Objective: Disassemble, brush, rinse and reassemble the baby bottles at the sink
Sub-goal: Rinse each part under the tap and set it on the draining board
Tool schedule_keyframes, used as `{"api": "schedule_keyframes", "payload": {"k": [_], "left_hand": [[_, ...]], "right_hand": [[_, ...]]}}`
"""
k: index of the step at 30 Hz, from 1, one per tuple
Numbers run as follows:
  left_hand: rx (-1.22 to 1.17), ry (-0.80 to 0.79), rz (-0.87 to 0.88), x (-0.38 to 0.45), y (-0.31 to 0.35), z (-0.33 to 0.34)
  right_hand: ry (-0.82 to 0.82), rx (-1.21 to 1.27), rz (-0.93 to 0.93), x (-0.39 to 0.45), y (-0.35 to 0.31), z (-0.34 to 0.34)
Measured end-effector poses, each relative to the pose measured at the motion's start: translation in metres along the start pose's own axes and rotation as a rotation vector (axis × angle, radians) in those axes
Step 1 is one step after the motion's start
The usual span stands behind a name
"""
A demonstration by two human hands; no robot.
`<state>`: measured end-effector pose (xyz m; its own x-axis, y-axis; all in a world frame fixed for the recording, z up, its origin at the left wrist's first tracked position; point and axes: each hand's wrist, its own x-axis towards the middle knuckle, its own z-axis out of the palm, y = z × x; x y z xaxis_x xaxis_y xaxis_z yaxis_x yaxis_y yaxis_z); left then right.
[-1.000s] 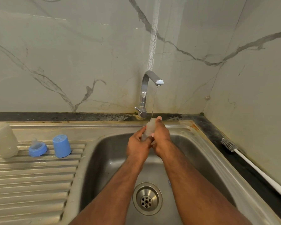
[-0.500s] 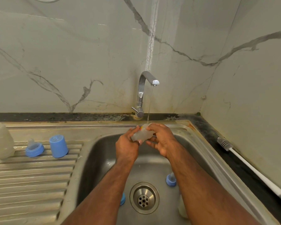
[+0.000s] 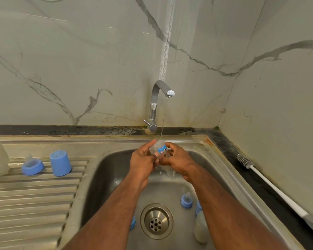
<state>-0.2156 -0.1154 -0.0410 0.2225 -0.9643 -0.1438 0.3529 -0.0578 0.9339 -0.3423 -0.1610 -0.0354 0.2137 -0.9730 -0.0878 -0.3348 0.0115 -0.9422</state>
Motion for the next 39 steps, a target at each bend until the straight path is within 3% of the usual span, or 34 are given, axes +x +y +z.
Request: {"api": "schedule_keyframes", "payload": {"k": [6, 11, 15, 21, 24, 27, 33, 39], "left_hand": [[-0.038, -0.031, 0.024, 0.001, 0.003, 0.003], [-0.016, -0.027, -0.024, 0.003, -0.001, -0.001], [0.054, -0.059, -0.005, 0.005, -0.004, -0.006], [0.046, 0.045, -0.039, 0.010, -0.007, -0.003], [-0.094, -0.023, -0.139, 0.007, -0.007, -0.004], [-0.116, -0.040, -0.114, 0.005, -0.003, -0.005], [-0.082, 0.069, -0.031, 0.005, -0.001, -0.006], [-0.067, 0.195, -0.028, 0.016, -0.005, -0.010]], "right_hand": [[0.115, -0.055, -0.064, 0.003, -0.009, 0.007], [0.086, -0.064, -0.182, 0.004, -0.012, 0.015], [0.070, -0.265, -0.171, 0.006, -0.008, 0.008], [0.289, -0.176, -0.185, -0.002, -0.015, 0.002], [0.239, -0.157, -0.164, -0.005, -0.009, 0.007], [0.171, -0.172, -0.061, -0.008, -0.010, 0.007], [0.136, -0.262, -0.060, -0.006, -0.015, 0.013], [0.353, -0.216, -0.185, -0.005, -0.026, 0.015]]}}
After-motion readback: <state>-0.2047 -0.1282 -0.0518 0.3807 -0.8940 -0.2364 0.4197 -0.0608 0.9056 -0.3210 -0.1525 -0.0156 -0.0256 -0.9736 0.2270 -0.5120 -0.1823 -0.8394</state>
